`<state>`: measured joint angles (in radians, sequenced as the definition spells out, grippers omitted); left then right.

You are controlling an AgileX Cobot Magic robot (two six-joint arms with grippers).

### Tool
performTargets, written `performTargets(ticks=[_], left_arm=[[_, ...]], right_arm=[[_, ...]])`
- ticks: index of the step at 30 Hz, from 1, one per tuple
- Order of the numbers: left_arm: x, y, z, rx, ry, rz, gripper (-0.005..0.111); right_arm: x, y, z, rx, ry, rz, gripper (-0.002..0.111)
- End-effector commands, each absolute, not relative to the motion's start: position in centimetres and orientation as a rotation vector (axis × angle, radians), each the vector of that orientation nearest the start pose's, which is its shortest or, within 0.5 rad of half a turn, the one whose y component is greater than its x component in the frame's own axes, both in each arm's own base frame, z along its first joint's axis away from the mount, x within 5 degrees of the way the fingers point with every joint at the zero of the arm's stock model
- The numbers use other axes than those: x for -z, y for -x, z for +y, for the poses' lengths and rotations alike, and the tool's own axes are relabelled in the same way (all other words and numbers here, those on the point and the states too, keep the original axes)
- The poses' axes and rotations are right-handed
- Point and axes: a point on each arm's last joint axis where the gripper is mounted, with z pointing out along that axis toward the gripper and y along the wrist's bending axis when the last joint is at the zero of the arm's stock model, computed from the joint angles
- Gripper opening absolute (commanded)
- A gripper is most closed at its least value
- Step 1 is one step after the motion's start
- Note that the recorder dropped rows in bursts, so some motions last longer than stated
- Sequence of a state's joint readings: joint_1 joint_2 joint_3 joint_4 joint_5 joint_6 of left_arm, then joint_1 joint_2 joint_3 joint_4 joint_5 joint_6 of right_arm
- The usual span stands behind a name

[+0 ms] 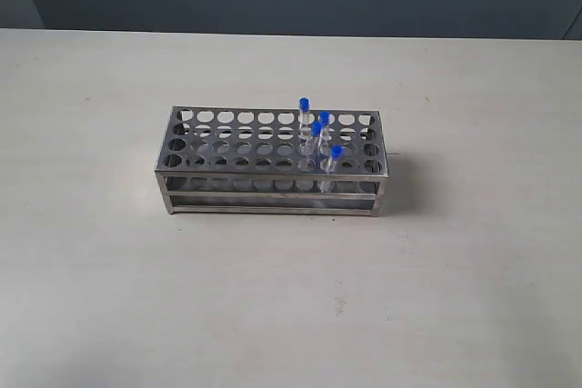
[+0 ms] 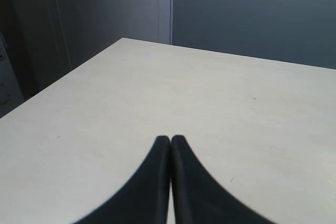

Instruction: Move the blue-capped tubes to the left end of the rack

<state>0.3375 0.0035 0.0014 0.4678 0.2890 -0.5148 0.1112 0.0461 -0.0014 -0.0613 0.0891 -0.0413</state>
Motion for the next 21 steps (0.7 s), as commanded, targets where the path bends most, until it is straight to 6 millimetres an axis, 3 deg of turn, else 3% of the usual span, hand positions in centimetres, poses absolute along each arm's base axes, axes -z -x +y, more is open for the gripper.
performTargets(ticks=[1,4,8,11,21], left_arm=[[-19.0,-4.7,2.9,-0.313,0.444,1.695,0.001],[-19.0,-4.7,2.9,-0.313,0.444,1.695,0.001],[-19.0,-4.7,2.9,-0.313,0.444,1.695,0.001],[-19.0,-4.7,2.9,-0.313,0.444,1.695,0.001],[-19.0,-4.7,2.9,-0.313,0.444,1.695,0.001]], right_arm=[[-22.8,-5.7,0.5,-0.144,0.01,1.33,-0.001],[-24.3,-5.2,0.0,-0.236,-0.107,1.156,-0.001],[-24.9,-5.0,-0.6,-0.554,-0.378,1.042,-0.001],[-23.9,-5.4,-0.4,-0.679,-0.477,1.139,-0.001],[-19.8,-5.8,1.2,-0.837,-0.655,1.607,-0.001]])
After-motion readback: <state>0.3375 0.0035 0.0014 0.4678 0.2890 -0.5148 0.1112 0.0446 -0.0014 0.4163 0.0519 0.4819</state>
